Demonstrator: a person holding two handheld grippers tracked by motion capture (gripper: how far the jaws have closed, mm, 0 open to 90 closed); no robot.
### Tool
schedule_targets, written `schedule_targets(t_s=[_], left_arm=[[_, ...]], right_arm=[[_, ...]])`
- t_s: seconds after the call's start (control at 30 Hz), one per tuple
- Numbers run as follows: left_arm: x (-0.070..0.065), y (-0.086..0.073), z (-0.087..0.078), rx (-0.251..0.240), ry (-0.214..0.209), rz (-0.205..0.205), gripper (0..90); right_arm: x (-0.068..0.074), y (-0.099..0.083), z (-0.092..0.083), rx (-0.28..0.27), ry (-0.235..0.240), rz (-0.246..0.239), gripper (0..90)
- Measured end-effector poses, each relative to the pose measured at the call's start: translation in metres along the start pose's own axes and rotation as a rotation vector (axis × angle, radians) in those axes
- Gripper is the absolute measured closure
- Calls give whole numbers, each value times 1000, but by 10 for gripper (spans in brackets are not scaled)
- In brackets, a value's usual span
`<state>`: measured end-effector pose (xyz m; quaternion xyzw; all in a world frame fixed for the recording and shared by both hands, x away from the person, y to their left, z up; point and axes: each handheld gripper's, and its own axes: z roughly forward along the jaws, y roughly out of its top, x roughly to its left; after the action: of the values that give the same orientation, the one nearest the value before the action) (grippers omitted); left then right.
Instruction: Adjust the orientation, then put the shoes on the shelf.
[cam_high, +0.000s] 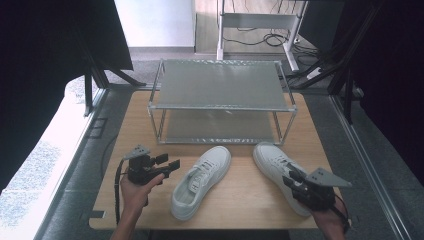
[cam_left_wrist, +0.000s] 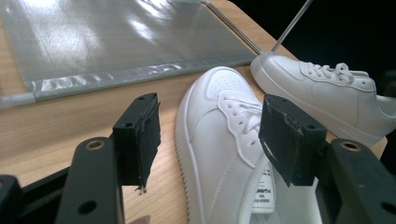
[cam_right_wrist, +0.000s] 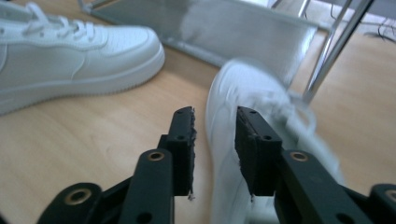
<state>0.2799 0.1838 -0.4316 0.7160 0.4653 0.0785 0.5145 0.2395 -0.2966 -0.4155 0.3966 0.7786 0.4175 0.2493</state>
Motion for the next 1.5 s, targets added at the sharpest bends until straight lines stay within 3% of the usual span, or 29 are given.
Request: schedule_targets(t_s=[0.03, 0.1, 0.2, 0.3, 0.4, 0.5, 0.6, 0.7, 0.83, 1.07, 1.23, 1.4, 1.5], left_arm=[[-1, 0, 0, 1, -1, 4, 384], [-3, 0, 1, 5, -7, 12, 384], [-5, 1, 2, 8, -11, 20, 384], [-6, 2, 2, 8, -10, 26, 383], [-5, 3, 3, 14, -5, 29, 384], [-8, 2, 5, 30, -1, 34, 387], [-12, 3, 3, 45, 36, 74, 404], [-14, 4, 3, 49, 28, 82, 415], [-15, 2, 10, 90, 21, 97, 426], [-27, -3, 23, 119, 3, 168, 431], [-28, -8, 35, 188, 32, 155, 447], [-31, -11, 41, 221, 63, 172, 472], [-34, -12, 46, 235, 60, 181, 476]], right_arm=[[-9, 10, 5, -10, 7, -4, 626], [-13, 13, 6, -12, 12, -4, 615], [-32, 23, 12, -17, 15, 1, 587], [-42, 21, 15, -23, 6, 22, 560], [-48, 9, 16, -18, 1, 53, 554], [-51, 4, 14, -17, -4, 65, 553], [-53, 0, 10, -21, -10, 82, 550], [-55, -2, 9, -18, -25, 95, 544], [-58, -4, 11, -15, -33, 108, 542], [-55, -3, 12, -19, -30, 106, 542], [-54, -4, 12, -17, -30, 108, 542], [-55, -6, 15, -1, -29, 115, 542], [-55, -7, 15, 6, -24, 114, 542]])
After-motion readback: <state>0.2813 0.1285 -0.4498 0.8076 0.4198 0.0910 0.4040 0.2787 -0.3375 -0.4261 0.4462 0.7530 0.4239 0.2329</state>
